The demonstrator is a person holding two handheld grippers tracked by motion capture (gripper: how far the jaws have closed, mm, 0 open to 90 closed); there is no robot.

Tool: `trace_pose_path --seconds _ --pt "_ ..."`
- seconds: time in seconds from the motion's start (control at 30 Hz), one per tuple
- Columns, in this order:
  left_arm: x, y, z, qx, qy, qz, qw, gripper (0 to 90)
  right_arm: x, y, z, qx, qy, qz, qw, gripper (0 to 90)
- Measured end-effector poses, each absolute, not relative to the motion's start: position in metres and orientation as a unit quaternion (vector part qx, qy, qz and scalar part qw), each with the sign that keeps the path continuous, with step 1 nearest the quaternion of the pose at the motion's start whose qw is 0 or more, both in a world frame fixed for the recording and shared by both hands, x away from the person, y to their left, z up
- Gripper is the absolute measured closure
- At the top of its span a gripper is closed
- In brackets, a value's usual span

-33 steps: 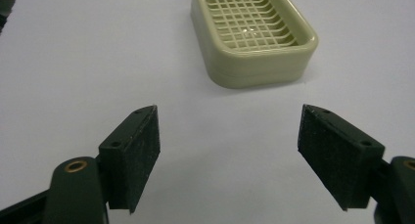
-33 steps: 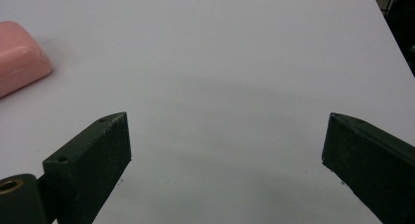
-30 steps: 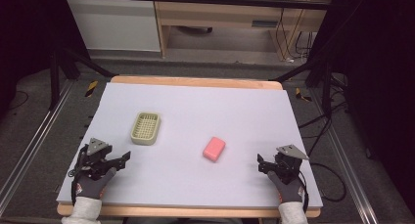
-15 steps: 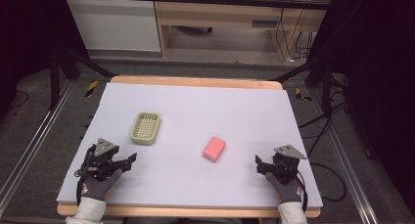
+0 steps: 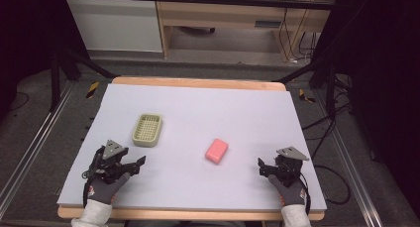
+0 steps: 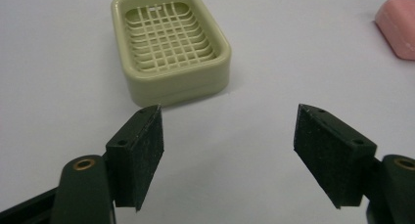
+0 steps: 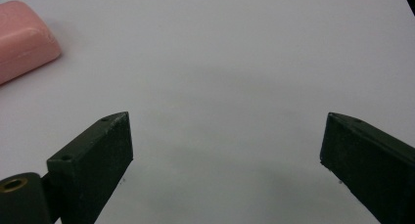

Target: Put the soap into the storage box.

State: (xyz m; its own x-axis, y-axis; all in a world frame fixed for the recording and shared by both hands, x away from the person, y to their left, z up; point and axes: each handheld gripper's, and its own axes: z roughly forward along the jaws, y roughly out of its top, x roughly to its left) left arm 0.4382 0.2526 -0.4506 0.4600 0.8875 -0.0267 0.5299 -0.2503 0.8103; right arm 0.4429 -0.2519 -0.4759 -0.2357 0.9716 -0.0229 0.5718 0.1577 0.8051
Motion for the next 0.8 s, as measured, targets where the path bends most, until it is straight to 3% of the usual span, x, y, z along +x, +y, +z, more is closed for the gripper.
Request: trace_pose_path --seconds 0.8 --pt "0.440 0.226 -0.435 0.775 0.432 0.223 0.404 26.7 0.444 -0.253 -0.476 0.551 0.702 0.345 0.290 5.7"
